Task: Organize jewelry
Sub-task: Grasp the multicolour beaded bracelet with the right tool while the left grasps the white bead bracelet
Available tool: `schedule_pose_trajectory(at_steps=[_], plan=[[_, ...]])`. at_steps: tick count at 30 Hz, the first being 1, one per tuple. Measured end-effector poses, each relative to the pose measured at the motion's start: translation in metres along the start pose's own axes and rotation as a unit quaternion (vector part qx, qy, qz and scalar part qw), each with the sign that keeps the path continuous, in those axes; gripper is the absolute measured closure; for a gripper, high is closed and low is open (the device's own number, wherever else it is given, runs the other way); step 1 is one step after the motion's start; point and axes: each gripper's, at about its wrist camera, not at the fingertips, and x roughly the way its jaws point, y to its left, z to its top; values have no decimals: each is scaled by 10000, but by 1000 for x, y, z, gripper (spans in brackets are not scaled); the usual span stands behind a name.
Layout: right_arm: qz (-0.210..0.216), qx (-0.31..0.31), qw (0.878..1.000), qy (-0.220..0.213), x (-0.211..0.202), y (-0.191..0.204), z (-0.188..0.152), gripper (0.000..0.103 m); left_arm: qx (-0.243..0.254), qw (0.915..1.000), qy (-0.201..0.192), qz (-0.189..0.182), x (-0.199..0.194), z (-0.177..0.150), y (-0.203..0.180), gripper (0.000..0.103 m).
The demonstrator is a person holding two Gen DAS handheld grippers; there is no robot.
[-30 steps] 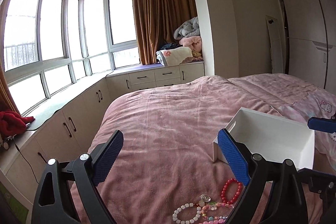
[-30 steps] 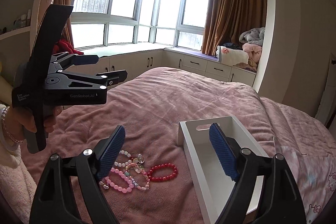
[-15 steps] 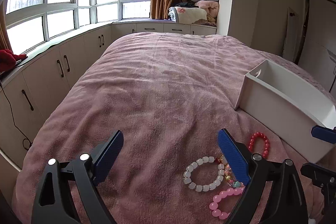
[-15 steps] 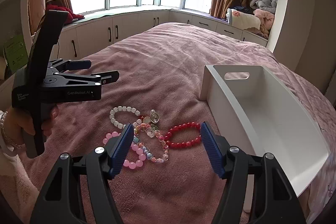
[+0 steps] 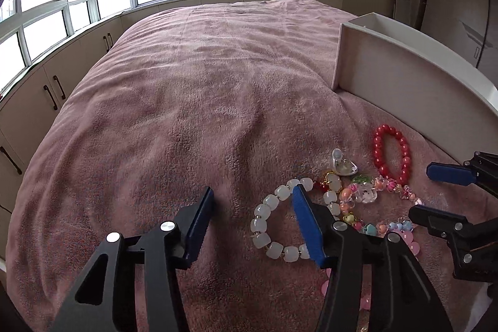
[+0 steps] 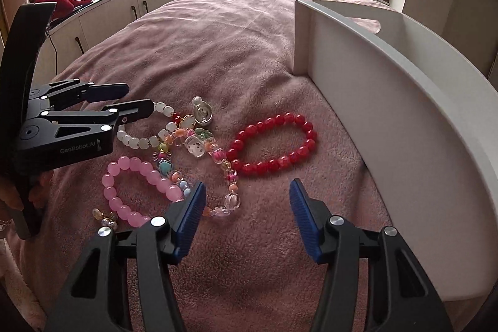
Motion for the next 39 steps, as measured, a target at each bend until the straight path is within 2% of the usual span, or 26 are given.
schedule_pose_trajectory(at_steps=[4, 5, 7, 10, 13, 14, 15, 16, 24, 26, 28, 30, 32, 35, 39], plan=[[337, 285, 9989, 158, 9, -7, -1, 65, -46, 9999, 47, -87, 3, -3, 2, 62], [427, 357, 9983, 178, 9, -7, -1, 68, -94, 9999, 58, -99, 2, -3, 4, 68], [612, 462, 9968, 225, 9, -7, -1, 82, -236, 9995, 83, -195, 2, -2, 10, 74], [719, 461, 9960, 248, 7, -1, -2, 90, -382, 9986, 80, -358, -1, -2, 16, 81], [807, 457, 9955, 210, 0, 2, -4, 90, -442, 9979, 57, -460, -5, -2, 20, 84], [841, 471, 9952, 179, -3, 2, -5, 90, -464, 9978, 38, -473, -8, -1, 21, 87], [871, 481, 9949, 136, -7, 2, -5, 90, -497, 9975, 33, -507, -10, -1, 22, 95], [884, 485, 9949, 84, -11, 2, -4, 90, -538, 9970, 30, -564, -13, 0, 24, 97], [982, 469, 9932, -426, -49, -3, 5, 90, -530, 9963, -190, -654, -40, 5, 19, 97], [989, 471, 9927, -506, -56, -5, 6, 90, -514, 9964, -126, -669, -40, 3, 15, 96], [947, 456, 9933, -488, -57, -8, 6, 88, -489, 9974, 20, -529, -32, 1, 11, 96], [814, 422, 9949, -431, -54, -10, 3, 86, -448, 9980, 125, -419, -23, -1, 8, 85], [782, 409, 9953, -394, -46, -10, 4, 72, -391, 9988, 186, -239, -15, -3, 5, 73], [740, 415, 9958, -345, -37, -14, 3, 69, -340, 9990, 249, -127, -8, -6, 4, 71], [669, 411, 9968, -138, -19, -18, 3, 69, -257, 9992, 270, -146, -3, -8, 1, 59]])
